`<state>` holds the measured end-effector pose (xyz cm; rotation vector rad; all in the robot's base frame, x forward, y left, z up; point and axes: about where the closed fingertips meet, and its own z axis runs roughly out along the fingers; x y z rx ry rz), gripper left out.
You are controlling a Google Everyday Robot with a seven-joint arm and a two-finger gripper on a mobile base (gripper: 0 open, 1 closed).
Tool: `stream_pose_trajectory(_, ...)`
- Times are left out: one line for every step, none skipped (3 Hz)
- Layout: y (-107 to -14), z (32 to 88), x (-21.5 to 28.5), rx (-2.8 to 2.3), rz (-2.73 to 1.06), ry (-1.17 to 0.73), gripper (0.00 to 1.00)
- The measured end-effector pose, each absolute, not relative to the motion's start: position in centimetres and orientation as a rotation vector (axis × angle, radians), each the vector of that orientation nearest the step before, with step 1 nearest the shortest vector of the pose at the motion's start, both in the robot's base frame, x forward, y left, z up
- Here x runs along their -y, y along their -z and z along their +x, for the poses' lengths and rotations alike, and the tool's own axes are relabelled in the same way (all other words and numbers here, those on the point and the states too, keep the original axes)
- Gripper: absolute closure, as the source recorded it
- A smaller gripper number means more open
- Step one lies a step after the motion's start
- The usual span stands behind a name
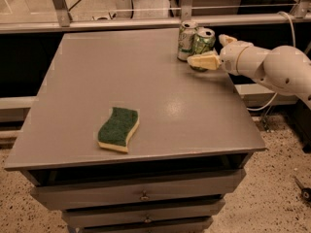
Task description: Move green can near 7up can
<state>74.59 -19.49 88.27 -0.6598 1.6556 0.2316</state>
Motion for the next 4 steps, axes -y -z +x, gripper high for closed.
stream_pose_trajectory(-88.7, 75.4, 21.0, -1.626, -0.655, -0.231, 0.00)
stream_pose_trajectory(-88.9, 74.5, 22.1, -1.608, -0.657, -0.231, 0.00)
stream_pose_trajectory(-90.0, 71.7, 22.9, -1.575, -0.711, -0.260, 0.00)
stream_pose_trajectory(-91.9, 67.8, 23.0, -1.512, -0.836, -0.306, 0.00)
